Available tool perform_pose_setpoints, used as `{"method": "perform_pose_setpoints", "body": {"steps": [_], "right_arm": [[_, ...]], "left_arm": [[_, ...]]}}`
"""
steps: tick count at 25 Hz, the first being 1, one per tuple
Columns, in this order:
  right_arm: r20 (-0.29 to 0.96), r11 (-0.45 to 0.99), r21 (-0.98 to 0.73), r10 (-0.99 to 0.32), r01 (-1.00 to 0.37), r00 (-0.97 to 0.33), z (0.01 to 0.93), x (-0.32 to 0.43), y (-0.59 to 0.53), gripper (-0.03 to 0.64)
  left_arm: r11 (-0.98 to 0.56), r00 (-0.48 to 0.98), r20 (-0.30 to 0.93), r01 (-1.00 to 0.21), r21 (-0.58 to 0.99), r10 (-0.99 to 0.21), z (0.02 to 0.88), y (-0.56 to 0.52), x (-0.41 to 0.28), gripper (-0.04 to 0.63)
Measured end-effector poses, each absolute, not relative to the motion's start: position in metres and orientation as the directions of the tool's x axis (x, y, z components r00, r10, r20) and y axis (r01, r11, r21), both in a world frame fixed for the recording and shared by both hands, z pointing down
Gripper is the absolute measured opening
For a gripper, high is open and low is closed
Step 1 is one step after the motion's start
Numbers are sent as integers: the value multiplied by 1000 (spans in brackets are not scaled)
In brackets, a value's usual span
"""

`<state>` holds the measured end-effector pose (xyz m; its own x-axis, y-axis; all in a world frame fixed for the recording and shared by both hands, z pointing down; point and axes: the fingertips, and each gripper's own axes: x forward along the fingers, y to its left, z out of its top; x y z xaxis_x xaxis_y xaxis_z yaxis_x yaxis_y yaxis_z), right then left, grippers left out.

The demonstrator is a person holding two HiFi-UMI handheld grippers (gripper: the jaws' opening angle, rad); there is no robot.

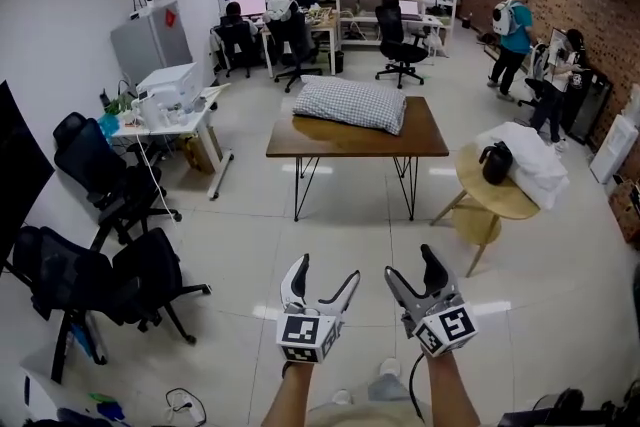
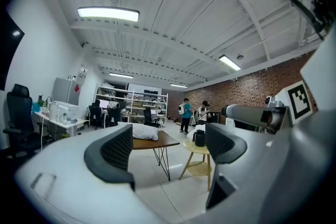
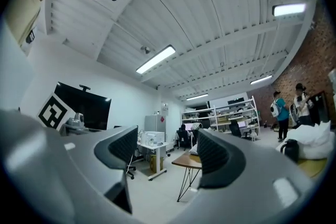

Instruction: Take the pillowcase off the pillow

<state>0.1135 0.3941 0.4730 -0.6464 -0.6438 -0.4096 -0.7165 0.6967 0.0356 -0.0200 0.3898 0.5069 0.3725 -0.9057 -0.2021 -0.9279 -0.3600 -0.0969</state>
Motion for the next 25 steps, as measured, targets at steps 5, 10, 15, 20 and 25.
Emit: {"method": "perform_pose_setpoints", "body": {"steps": [5,10,15,20,25], "right_arm": [[-400,694,37,-649,-719,-647,492,111,305,344],[-402,707,72,-625,-703,-670,507,121,221,344],[-433,716,91,-597,-692,-675,478,168,156,344],[-441,720,13,-619,-694,-650,486,219,87,344],[-434,733,-13,-617,-681,-656,508,224,37,344]], "left_arm": [[-339,352,-199,-936,-97,-915,525,302,-33,434],[-310,327,-210,-944,-108,-921,530,221,-14,434],[-274,302,-224,-950,-147,-927,499,159,38,434],[-240,274,-209,-955,-176,-939,497,106,71,434],[-245,270,-168,-957,-154,-948,518,56,72,434]]}}
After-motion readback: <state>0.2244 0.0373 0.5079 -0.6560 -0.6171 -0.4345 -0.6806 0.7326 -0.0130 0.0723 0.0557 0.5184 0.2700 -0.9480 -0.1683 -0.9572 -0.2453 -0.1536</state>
